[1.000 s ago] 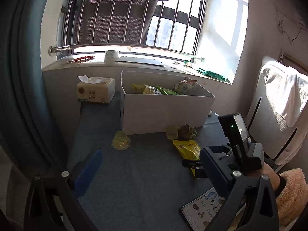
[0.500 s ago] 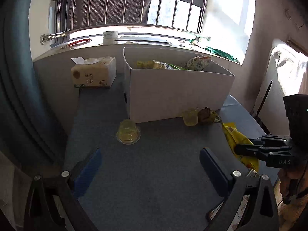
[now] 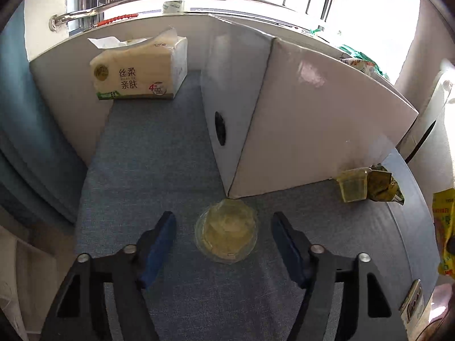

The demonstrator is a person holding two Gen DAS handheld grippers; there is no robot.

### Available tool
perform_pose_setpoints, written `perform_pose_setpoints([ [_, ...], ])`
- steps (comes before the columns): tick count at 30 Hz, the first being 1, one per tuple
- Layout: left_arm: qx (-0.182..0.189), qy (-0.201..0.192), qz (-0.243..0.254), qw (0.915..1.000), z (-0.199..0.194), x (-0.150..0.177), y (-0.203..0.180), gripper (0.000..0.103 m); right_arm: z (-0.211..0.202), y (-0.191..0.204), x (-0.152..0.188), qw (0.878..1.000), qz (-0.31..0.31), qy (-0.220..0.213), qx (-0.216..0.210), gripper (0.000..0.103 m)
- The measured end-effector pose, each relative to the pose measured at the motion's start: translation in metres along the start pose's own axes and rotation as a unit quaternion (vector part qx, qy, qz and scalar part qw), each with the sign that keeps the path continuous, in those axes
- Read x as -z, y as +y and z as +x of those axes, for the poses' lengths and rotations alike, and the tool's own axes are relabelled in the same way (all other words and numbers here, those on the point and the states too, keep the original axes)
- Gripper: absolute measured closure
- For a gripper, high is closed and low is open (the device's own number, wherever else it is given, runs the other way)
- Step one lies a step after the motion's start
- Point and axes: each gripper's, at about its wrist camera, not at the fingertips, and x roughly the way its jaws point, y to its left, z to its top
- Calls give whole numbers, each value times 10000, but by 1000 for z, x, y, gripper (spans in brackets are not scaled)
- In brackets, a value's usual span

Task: Organize snacks
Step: 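Drop the yellow bag into the box with the right gripper while the left drops the jelly cup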

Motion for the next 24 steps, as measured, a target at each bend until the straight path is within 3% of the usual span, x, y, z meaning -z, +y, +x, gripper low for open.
perform_pose_setpoints([
  [4,64,-119,-43,9999,-12,6,-1,68,2,0,0,10000,19,1,-37,71],
  [14,526,-1068,132,9928,-95,1,-25,68,0,6,-11,9998,-29,-134,-129,71],
  [20,903,-1707,353,9805,-146,-49,-49,68,-17,19,-66,9977,-375,-568,-74,71],
  [24,1071,-1897,360,9753,-150,-96,-60,68,-11,20,-125,9963,-476,-710,-74,71],
])
